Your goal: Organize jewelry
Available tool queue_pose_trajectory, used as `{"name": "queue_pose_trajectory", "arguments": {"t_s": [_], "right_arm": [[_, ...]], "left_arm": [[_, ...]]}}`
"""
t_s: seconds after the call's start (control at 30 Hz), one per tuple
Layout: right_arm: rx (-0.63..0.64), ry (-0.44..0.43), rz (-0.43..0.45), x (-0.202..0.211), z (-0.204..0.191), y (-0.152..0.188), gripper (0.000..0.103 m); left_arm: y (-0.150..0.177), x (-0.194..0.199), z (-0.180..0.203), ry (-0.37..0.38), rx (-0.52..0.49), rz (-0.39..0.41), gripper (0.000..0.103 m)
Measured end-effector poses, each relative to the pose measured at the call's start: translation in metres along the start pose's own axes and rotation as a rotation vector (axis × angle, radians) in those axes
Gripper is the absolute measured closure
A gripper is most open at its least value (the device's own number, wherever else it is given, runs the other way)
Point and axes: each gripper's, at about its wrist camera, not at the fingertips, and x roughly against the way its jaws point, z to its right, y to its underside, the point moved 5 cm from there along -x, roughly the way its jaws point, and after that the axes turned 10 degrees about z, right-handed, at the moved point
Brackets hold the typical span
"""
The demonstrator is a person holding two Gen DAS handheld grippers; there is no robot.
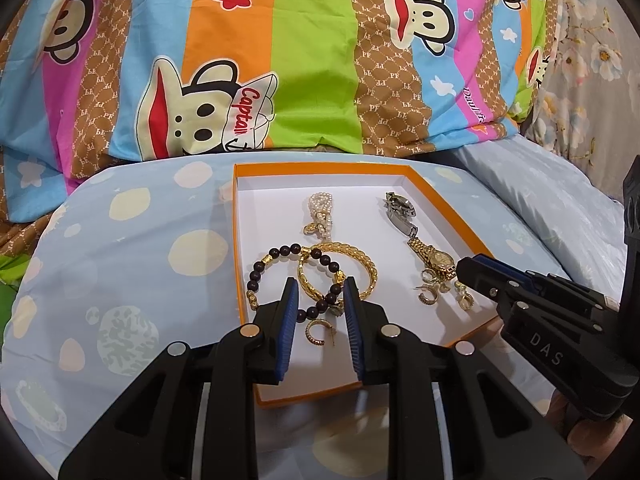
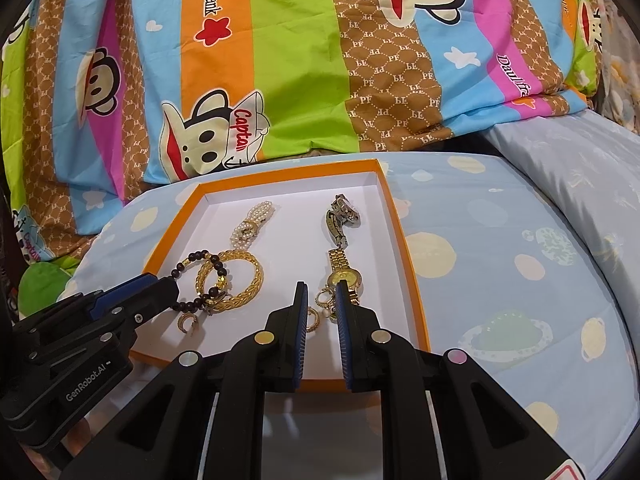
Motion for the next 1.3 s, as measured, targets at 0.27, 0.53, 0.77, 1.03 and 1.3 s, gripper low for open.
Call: {"name": "queue_pose_trajectory", "arguments": {"t_s": [0.27,0.53,0.77,1.03,1.3], "right_arm": [[-0.004,0.004,0.025,0.013,0.000,0.000,0.089],[-0.017,0.002,0.042,0.039,-0.004,0.010,0.089],[-0.048,0.024,0.046,0.065,0.006,0.030,0.087],[-0.021,0.063,0.059,0.085,0.001,0.050,0.068],[0.027,0.074,0.094,0.097,-0.017,0.056,0.045]], "left_arm": [[0.001,0.008,0.001,-0.023,-0.017,0.023,0.081],[0.010,0.022,-0.001,-0.060,-0.012,0.024,0.081],[0.024,0.044,0.002,-0.071,-0.003,0.029,0.075],[0.039,0.072,0.015,-0.082,-0.033,0.056,0.066],[0.042,0.090,0.019,-0.162,-0.057,0.106,0.044]]}}
